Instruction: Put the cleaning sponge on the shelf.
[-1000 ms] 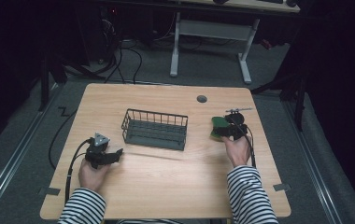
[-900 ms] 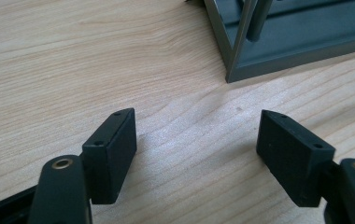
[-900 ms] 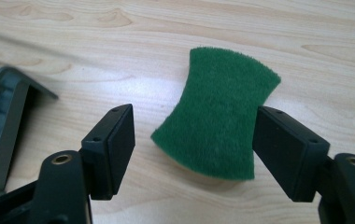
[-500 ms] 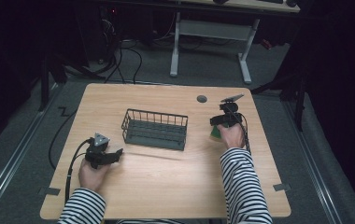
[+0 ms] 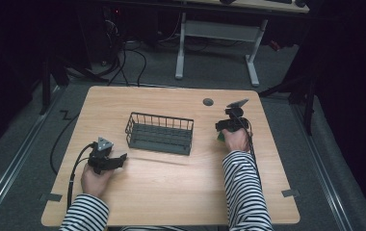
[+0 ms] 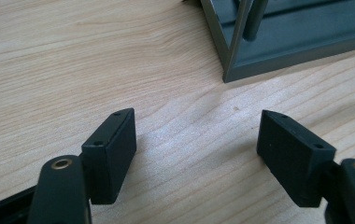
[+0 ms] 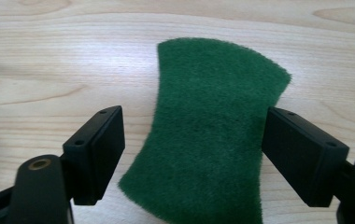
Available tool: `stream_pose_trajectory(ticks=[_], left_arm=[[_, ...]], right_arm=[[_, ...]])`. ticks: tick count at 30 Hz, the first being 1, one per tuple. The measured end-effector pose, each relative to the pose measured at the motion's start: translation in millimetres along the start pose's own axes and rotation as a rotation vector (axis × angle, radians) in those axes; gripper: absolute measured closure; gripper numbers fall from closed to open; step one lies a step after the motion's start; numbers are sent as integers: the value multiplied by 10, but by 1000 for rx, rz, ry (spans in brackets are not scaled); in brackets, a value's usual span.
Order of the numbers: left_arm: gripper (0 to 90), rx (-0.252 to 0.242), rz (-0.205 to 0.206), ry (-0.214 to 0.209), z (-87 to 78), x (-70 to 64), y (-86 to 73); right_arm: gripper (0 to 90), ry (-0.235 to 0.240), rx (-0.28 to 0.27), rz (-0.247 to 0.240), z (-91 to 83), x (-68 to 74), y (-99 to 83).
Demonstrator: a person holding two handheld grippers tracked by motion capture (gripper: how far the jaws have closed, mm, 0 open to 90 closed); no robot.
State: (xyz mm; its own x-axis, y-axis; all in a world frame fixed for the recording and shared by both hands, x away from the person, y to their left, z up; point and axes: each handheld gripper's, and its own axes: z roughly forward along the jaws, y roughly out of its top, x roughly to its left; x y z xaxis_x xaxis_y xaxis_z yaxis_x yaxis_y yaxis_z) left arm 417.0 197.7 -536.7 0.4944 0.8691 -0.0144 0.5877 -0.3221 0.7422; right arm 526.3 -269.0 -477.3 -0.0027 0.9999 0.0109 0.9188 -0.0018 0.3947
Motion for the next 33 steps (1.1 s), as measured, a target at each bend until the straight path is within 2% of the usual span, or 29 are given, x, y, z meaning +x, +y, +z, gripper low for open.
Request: stream_pose_trajectory(ticks=[1, 3, 5, 11, 14, 21, 25, 33], left_arm=[[289, -1, 1, 0, 1, -1, 0], [289, -1, 3, -2, 2, -3, 1], [289, -1, 5, -2, 2, -3, 1], [289, -1, 6, -3, 2, -4, 0], [288, -1, 6, -3, 2, -4, 1], [290, -1, 4, -2, 3, -4, 1], [289, -2, 4, -2, 3, -5, 2], [289, -1, 5, -1, 4, -4, 3]], right_arm=[[201, -18, 8, -2, 12, 1, 4], [201, -23, 9, 8, 43, -2, 0], [196, -34, 33, 0, 100, 16, -6], [218, -32, 47, 23, 160, 9, -14], [244, -29, 33, 15, 155, 11, -21], [268, -42, 22, -35, 107, 48, -42], [275, -22, 6, -71, 10, 79, -62], [282, 42, -38, -85, -150, 46, -140]])
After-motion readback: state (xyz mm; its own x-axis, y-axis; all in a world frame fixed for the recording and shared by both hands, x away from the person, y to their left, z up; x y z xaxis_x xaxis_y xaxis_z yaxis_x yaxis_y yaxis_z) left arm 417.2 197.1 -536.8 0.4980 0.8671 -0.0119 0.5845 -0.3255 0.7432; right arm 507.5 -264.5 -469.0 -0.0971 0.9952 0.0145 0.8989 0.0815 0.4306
